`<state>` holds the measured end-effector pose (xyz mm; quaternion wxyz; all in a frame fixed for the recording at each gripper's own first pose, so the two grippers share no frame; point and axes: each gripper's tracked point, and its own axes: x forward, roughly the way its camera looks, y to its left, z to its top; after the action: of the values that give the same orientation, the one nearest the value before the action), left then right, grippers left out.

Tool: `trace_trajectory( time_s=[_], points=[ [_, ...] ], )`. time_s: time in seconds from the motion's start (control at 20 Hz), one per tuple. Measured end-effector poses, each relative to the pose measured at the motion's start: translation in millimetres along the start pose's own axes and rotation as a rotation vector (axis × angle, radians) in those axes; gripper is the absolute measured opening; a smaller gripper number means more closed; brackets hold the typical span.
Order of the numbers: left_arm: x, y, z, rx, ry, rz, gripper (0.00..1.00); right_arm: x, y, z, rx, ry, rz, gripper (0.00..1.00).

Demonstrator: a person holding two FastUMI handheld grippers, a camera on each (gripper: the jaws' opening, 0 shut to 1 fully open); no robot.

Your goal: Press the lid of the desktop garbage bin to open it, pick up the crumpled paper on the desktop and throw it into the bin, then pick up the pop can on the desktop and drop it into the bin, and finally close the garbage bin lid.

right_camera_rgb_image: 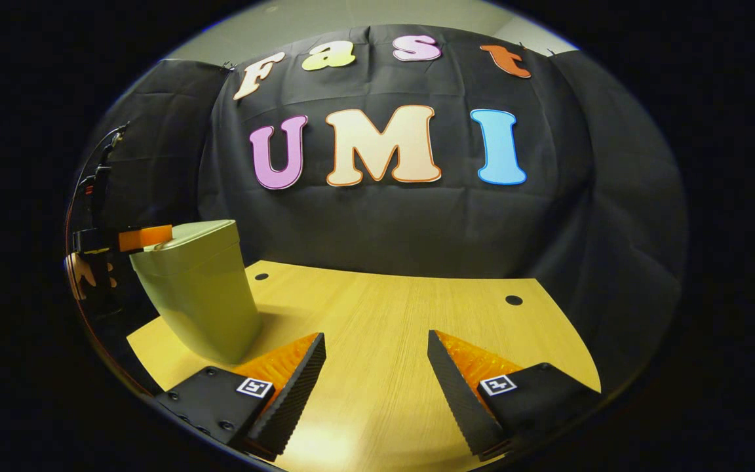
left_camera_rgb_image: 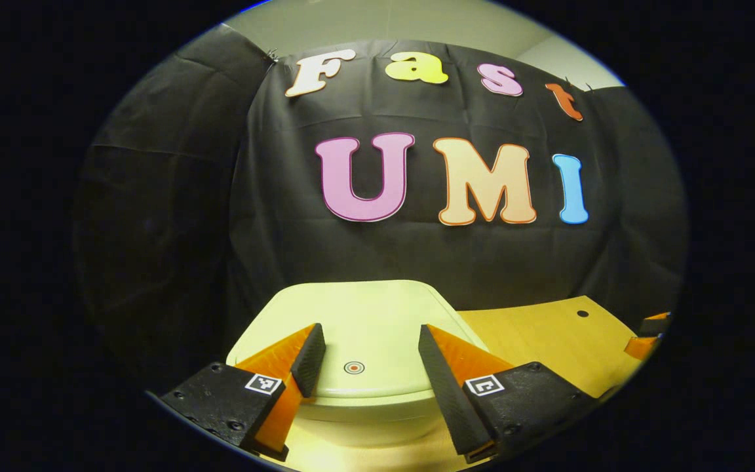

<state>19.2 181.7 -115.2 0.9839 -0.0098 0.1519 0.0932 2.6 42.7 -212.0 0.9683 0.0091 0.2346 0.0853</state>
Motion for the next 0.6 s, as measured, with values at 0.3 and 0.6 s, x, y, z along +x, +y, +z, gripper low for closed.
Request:
trace_trajectory(
  time_s=[0.3,0.6],
  points=[
    [-25,-45,42,0.025,-0.23,-0.08,0.92,-17,-1,73,0.039,-0.168,-0.029,0.98],
    [-48,-110,58,-0.051,-0.308,-0.18,0.94,-46,-14,117,0.044,-0.288,-0.059,0.98]
  ],
)
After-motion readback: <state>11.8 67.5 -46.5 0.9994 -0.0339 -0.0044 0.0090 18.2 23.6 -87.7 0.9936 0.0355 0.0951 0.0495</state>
